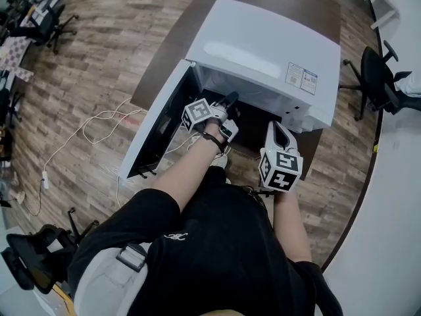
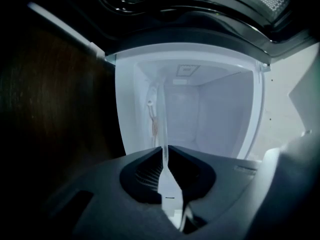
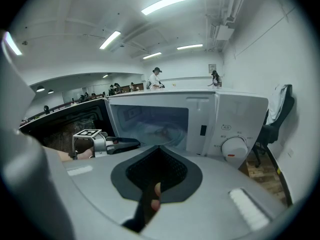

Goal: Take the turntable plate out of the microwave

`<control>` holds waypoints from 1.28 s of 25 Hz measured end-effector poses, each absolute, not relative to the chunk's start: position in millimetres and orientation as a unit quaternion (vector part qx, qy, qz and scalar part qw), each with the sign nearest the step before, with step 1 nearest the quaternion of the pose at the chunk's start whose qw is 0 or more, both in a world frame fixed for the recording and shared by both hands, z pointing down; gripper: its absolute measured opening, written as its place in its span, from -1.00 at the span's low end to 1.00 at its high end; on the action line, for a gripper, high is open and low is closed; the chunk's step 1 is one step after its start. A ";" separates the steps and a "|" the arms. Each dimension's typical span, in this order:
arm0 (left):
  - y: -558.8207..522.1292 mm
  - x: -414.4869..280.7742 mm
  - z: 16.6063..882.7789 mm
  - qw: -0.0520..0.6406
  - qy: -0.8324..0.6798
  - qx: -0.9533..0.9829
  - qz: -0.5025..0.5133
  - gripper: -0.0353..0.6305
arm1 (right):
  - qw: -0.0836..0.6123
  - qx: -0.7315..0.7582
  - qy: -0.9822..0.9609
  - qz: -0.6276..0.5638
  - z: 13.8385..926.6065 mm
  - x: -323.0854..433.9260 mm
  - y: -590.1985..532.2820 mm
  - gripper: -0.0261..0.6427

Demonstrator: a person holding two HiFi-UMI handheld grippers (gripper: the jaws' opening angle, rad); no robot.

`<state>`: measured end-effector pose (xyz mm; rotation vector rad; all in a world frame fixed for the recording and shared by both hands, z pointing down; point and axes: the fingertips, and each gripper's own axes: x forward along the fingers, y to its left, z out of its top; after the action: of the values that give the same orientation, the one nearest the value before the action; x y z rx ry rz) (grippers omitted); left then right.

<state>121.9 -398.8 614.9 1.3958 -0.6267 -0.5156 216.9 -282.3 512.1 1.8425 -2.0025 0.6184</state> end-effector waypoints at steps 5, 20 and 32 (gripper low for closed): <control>-394.3 123.2 600.9 0.665 -0.263 0.658 -0.234 -0.77 | 0.177 0.650 -0.705 0.220 514.0 218.4 -280.6 -0.90; -378.3 116.7 580.5 0.637 -0.230 0.685 -0.268 -0.74 | 0.180 0.639 -0.713 0.224 517.5 209.0 -275.2 -0.90; -360.2 109.4 577.7 0.644 -0.224 0.679 -0.272 -0.74 | -0.218 0.545 -0.627 0.512 546.0 204.8 -309.5 -0.60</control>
<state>109.4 -360.2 577.7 1.5454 -0.5095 -0.6191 204.8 -309.5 546.0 2.0000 -2.3009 1.8799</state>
